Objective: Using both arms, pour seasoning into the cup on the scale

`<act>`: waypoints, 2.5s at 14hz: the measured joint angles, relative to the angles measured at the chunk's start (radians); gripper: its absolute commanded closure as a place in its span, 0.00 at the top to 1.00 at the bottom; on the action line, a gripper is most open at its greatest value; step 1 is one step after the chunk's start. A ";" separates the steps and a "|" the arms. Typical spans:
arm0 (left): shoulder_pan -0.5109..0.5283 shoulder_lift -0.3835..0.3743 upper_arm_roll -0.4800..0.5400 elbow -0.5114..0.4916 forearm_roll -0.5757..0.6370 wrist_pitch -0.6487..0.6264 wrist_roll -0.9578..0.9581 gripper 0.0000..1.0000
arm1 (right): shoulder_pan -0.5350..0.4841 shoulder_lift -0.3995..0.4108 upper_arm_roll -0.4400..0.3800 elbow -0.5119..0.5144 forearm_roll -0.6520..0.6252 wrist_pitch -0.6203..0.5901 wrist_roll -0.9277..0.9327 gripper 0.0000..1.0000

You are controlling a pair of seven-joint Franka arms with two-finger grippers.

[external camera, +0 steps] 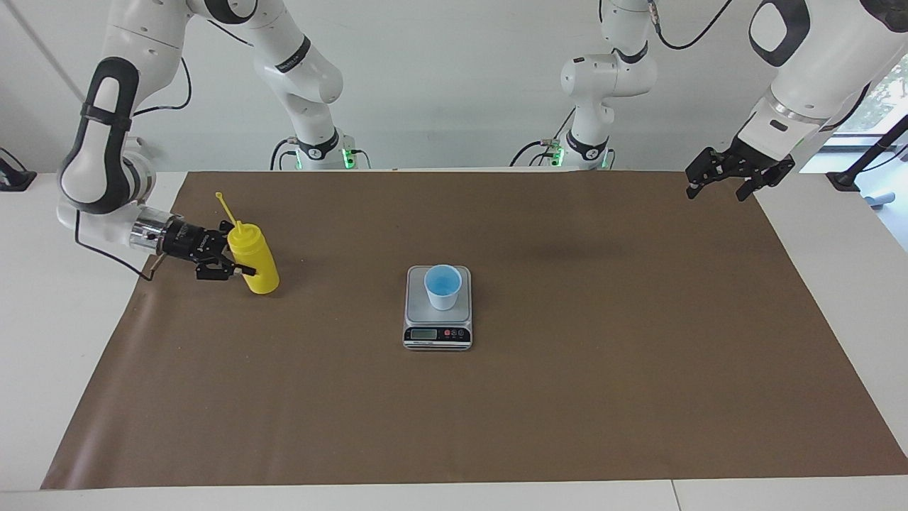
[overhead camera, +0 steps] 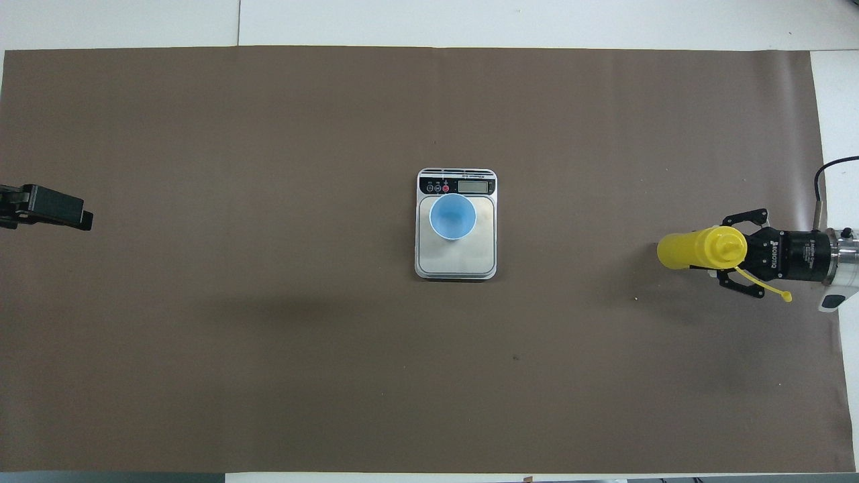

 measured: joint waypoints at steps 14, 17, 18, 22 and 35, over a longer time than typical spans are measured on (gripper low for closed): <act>0.000 0.000 0.000 0.000 0.000 -0.001 0.000 1.00 | -0.047 0.050 -0.001 -0.025 0.029 0.007 0.048 0.00; 0.000 0.000 0.000 0.000 0.000 -0.001 0.000 1.00 | -0.046 0.050 -0.001 -0.025 0.029 0.018 0.048 0.84; 0.000 0.000 0.000 0.000 0.000 -0.001 0.000 1.00 | -0.046 0.050 0.000 -0.025 0.029 0.018 0.048 1.00; 0.000 0.000 0.000 0.000 0.000 -0.001 0.000 1.00 | -0.046 0.049 0.001 -0.014 0.029 0.016 0.048 1.00; 0.000 0.000 0.000 0.000 0.000 -0.002 0.000 1.00 | -0.201 0.037 -0.006 0.235 -0.229 -0.238 0.035 1.00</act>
